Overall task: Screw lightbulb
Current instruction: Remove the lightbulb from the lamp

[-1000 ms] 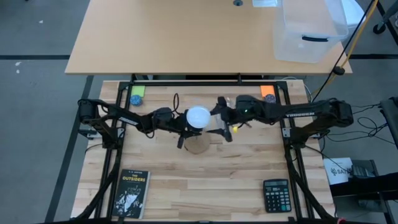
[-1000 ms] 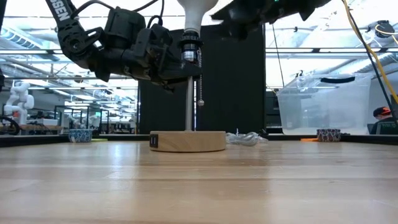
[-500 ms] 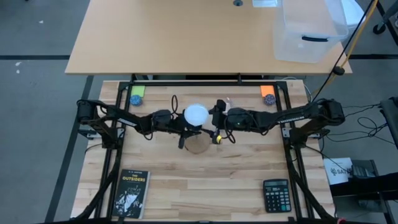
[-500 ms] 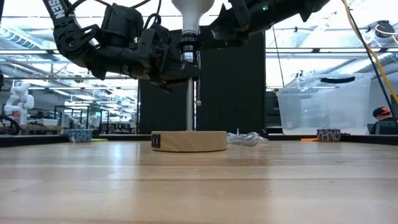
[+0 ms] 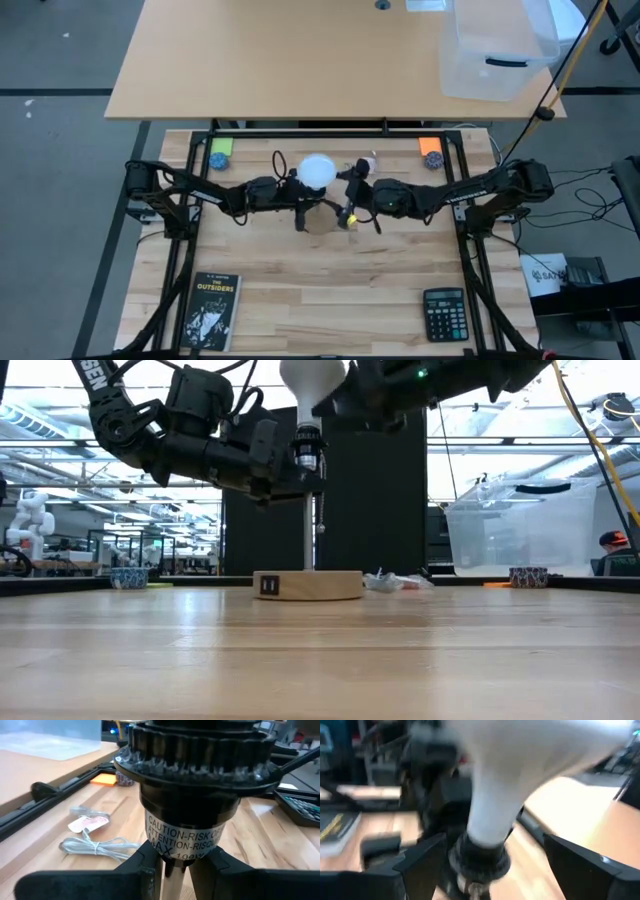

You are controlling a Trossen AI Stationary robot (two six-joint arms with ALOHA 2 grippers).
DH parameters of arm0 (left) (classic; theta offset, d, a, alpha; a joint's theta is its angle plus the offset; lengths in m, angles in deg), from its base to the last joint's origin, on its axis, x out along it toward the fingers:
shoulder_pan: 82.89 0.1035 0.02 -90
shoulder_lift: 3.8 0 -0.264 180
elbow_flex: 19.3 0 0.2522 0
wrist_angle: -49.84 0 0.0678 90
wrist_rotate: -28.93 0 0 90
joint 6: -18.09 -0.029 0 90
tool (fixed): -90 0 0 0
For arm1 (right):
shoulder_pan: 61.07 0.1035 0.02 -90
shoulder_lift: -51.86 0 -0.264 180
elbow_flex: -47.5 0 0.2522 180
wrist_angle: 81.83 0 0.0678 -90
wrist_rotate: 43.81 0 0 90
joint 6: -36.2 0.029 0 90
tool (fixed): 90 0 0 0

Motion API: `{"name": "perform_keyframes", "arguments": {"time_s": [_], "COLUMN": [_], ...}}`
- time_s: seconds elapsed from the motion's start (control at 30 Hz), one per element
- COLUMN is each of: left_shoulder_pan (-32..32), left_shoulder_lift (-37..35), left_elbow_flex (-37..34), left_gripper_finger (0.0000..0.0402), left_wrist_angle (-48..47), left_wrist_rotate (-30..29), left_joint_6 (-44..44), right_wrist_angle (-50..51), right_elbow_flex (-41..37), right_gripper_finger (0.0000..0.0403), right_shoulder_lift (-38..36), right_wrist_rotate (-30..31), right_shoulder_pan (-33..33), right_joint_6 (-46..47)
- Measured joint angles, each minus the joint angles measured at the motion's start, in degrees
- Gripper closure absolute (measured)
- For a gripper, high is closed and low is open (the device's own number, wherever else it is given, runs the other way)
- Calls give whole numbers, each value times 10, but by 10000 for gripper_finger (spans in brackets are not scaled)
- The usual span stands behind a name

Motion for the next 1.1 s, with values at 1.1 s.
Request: {"name": "perform_keyframes", "arguments": {"time_s": [1.1], "left_shoulder_pan": [1], "left_shoulder_lift": [0], "left_elbow_flex": [0], "left_gripper_finger": [330], "left_wrist_angle": [-5], "left_wrist_rotate": [-29], "left_joint_6": [21], "right_wrist_angle": [-229], "right_elbow_flex": [26], "right_gripper_finger": [161], "right_shoulder_lift": [85], "right_wrist_rotate": [-63], "right_shoulder_pan": [-50], "right_joint_6": [-25]}}
